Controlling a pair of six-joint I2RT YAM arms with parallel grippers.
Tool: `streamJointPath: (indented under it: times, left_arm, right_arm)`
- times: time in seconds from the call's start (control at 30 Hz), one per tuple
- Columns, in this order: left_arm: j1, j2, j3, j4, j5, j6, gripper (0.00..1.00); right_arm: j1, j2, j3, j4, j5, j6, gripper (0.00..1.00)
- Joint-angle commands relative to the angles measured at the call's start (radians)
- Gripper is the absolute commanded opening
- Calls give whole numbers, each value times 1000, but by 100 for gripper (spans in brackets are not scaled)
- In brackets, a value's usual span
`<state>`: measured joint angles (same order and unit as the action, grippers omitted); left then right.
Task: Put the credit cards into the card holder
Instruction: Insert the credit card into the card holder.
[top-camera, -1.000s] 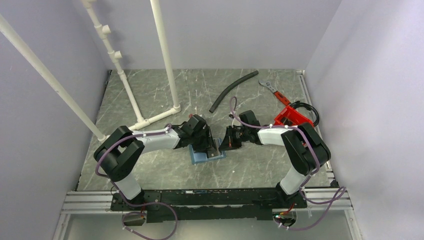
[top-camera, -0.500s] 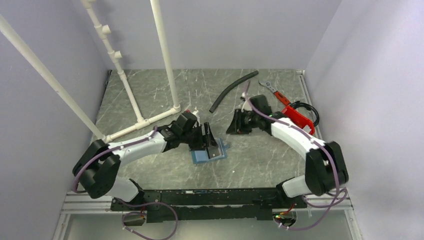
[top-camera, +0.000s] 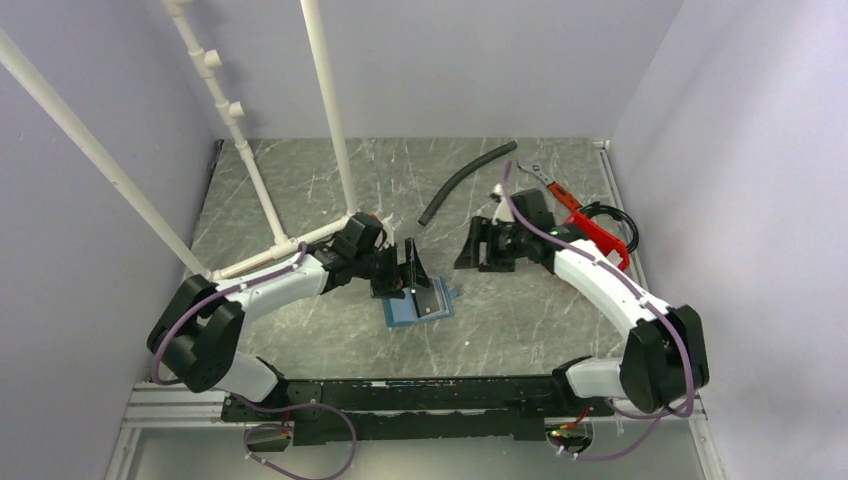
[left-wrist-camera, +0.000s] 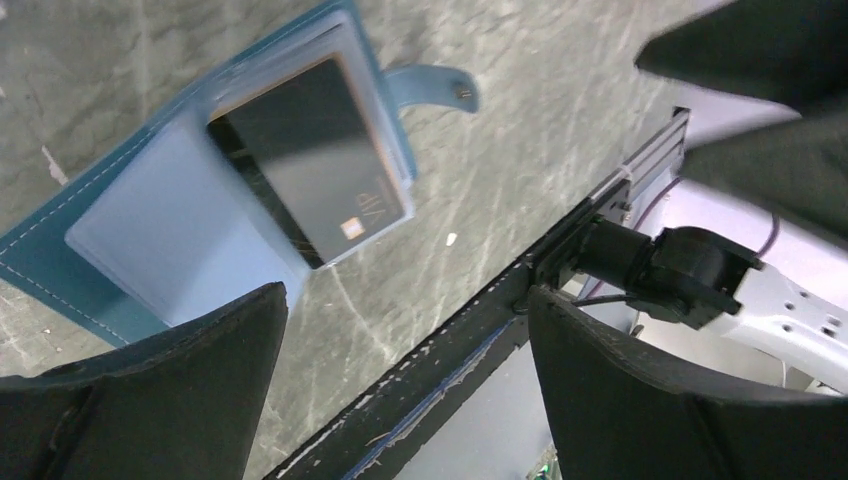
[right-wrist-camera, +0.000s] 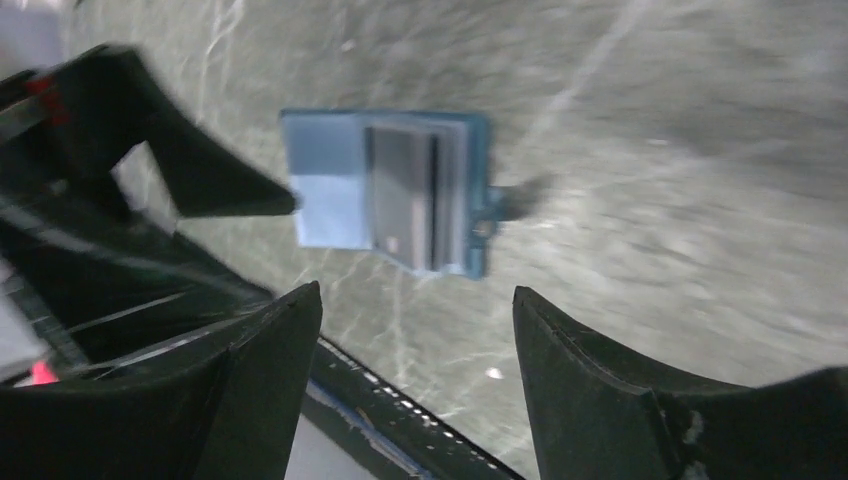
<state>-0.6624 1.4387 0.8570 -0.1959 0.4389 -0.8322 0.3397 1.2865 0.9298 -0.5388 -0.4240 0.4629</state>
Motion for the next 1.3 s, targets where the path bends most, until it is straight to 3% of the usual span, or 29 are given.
streamJointPath:
  times: [0.0,0.1,0.3,0.8,1.0,1.1,1.17,1.27]
  left_arm:
    - [-2,58,-54,114,19,-57,93]
    - [-2,76,-61,130,-24,-64,89]
    - [-1,161,-54,187,-23,-98,76]
    - [-27,216,31,169,-59,-60,66]
    - [-49,248,70,188,-27,-62,64]
    - [-46,212,75,147,-53,-39,66]
    - [-40,166,66,96,-66,-27,73]
    - [-12,97,47,28,-51,-18,90]
  right_arm:
    - [118,90,-23,186,-102,103,68]
    - [152,172,-24,260,-131,111,49]
    - [153,292,-22,323,-148,94,31]
    - [185,401,-58,398,-170,103,8]
    - [206,398,-67,434,-176,135,6]
    - [199,360,-43,362,-117,110,7]
    - [174,316,-9,254,-35,78,9]
    - [102,204,60,59,123,25,36]
